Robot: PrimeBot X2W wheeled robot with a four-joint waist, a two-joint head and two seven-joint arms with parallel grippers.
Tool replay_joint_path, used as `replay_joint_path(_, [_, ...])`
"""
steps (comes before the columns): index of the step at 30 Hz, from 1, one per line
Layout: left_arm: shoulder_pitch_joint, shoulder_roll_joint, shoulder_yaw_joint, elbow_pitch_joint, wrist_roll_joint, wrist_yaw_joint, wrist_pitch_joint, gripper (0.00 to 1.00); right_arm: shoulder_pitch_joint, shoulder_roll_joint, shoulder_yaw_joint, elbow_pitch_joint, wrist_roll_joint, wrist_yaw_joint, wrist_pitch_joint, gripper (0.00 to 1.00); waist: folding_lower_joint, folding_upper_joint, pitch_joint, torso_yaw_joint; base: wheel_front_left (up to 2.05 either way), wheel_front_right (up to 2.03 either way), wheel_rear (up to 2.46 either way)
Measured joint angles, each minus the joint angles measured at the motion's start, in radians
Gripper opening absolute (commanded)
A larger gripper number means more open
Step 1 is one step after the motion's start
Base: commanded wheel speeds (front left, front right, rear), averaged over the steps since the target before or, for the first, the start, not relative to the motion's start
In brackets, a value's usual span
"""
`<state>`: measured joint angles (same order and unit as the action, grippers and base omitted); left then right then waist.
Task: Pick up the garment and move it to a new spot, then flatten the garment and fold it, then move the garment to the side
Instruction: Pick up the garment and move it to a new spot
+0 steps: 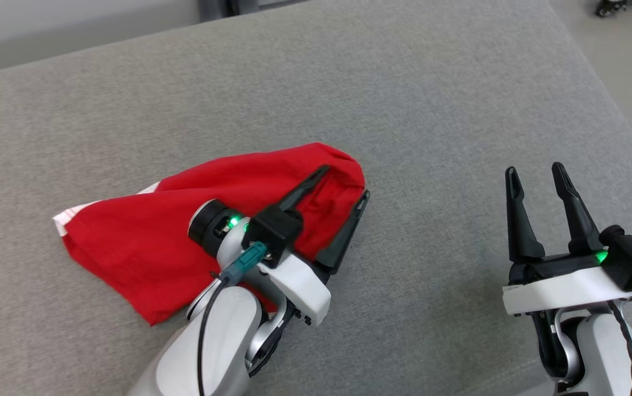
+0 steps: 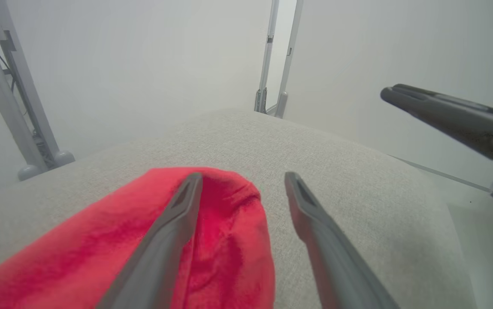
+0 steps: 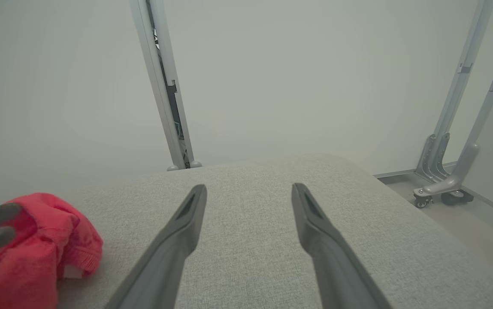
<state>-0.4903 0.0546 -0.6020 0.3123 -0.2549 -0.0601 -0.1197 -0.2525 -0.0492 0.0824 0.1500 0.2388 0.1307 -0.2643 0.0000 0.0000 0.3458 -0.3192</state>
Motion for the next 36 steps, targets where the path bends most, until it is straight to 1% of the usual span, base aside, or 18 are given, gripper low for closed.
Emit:
replay_joint_path(2, [0.005,-0.002,0.006,-0.009,-0.012,0.014,-0.019,1.00,0.002,0.000,-0.007,0.002,-0.004,0.000,0.000,1.00,0.0000,0.0000,-0.013,0.015,0.00,0.00,0.00])
replay_joint_path(6, [0.026,0.002,0.058,-0.028,-0.037,0.067,-0.059,1.00,0.018,0.000,-0.020,0.008,-0.023,0.000,0.000,1.00,0.0000,0.0000,-0.040,0.055,0.00,0.00,0.00])
replay_joint_path(11, [0.060,0.049,0.149,-0.045,-0.061,0.131,-0.089,1.00,0.034,0.001,-0.034,0.013,-0.051,0.000,0.000,1.00,0.0000,0.0000,-0.074,0.112,0.00,0.00,0.00])
replay_joint_path(16, [0.102,0.100,0.242,-0.071,-0.091,0.182,-0.111,1.00,0.038,0.001,-0.044,0.013,-0.070,0.000,0.002,1.00,0.0000,0.0000,-0.105,0.164,0.00,0.00,0.00])
replay_joint_path(20, [0.154,0.145,0.321,-0.097,-0.113,0.224,-0.123,1.00,0.039,0.001,-0.046,0.011,-0.082,0.000,0.011,1.00,0.0000,0.0000,-0.130,0.192,0.00,0.00,0.00])
replay_joint_path(23, [0.198,0.167,0.365,-0.126,-0.126,0.244,-0.128,1.00,0.047,0.001,-0.047,0.010,-0.092,0.000,0.019,1.00,0.0000,0.0000,-0.146,0.208,0.00,0.00,0.00])
replay_joint_path(28, [0.285,0.204,0.412,-0.183,-0.136,0.270,-0.132,1.00,0.064,0.000,-0.049,0.011,-0.112,0.000,0.033,1.00,0.0000,0.0000,-0.176,0.229,0.00,0.00,0.00])
replay_joint_path(32, [0.358,0.217,0.413,-0.238,-0.137,0.281,-0.127,1.00,0.085,0.000,-0.042,0.014,-0.119,0.000,0.045,1.00,0.0000,0.0000,-0.202,0.241,0.00,0.00,0.00])
replay_joint_path(36, [0.449,0.243,0.405,-0.291,-0.145,0.280,-0.101,1.00,0.119,-0.009,-0.037,0.021,-0.123,0.000,0.060,1.00,0.0000,0.0000,-0.247,0.256,0.00,0.00,0.00])
